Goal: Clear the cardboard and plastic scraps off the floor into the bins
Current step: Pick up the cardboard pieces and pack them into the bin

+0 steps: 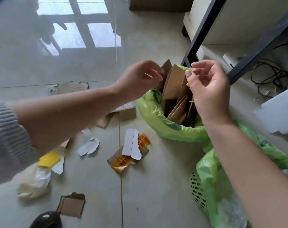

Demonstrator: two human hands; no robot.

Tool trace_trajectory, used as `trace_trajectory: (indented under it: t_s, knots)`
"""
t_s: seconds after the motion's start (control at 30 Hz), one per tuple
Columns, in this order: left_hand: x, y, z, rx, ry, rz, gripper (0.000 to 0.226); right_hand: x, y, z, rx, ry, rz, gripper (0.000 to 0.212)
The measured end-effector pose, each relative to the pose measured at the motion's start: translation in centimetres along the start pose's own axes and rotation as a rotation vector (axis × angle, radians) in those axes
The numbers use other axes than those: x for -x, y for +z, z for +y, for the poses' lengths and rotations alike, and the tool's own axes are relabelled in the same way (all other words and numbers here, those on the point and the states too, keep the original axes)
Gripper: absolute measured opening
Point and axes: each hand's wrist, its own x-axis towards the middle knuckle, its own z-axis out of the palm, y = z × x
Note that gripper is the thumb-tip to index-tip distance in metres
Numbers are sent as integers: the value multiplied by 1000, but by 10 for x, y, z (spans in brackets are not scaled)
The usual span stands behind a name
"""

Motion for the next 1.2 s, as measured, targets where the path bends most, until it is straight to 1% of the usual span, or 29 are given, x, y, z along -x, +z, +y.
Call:
trace_trajectory:
  t_s: [0.1, 0.2, 0.27, 0.33, 0.37, 0.43, 0.5, 0.57, 0.63, 0.7, 0.77, 0.87, 0.93, 1.0, 1.03, 1.07, 1.1, 1.13, 1.2]
  knots:
    - [27, -36, -26, -104, -76, -40, 27, 10, 26, -15, -60, -34, -169, 9]
    - [55, -62, -62, -212, -217, -59, 18, 23, 55, -16, -7, 39, -425, 10]
    - [72, -72, -92, -265, -331, -78, 10, 34, 74, -6, 156, 146, -630, 16]
    - [87, -72, -125, -294, -459, -124, 12, 49, 93, 12, 380, 294, -821, 27]
    - [95, -68, -140, -316, -522, -151, 14, 57, 101, 25, 461, 386, -893, 34]
    - [110, -53, -165, -373, -617, -216, 24, 75, 115, 59, 576, 559, -969, 46]
    - [123, -32, -180, -451, -654, -298, 43, 94, 123, 90, 644, 666, -973, 52]
    - [135, -7, -190, -531, -639, -347, 65, 110, 128, 112, 666, 722, -918, 49]
    - [144, 16, -198, -617, -587, -367, 78, 121, 132, 126, 671, 756, -838, 47]
    - [152, 34, -205, -680, -534, -362, 85, 127, 138, 135, 678, 757, -754, 47]
    - [155, 47, -208, -710, -489, -341, 91, 130, 145, 140, 705, 741, -682, 51]
    - [154, 58, -204, -755, -413, -278, 87, 134, 145, 138, 775, 690, -631, 63]
    - [150, 63, -200, -725, -406, -250, 89, 131, 138, 137, 798, 671, -616, 72]
    - [147, 58, -198, -666, -395, -264, 94, 129, 135, 141, 776, 679, -582, 82]
    - [146, 53, -198, -624, -398, -274, 97, 129, 135, 143, 746, 692, -569, 84]
    - [144, 50, -197, -594, -407, -279, 100, 128, 131, 142, 706, 717, -567, 81]
    - [147, 33, -210, -584, -451, -258, 102, 131, 152, 144, 644, 752, -591, 74]
    - [151, 18, -222, -568, -497, -242, 102, 134, 171, 146, 608, 778, -606, 63]
    - [155, 13, -227, -487, -546, -241, 98, 135, 174, 146, 578, 794, -605, 45]
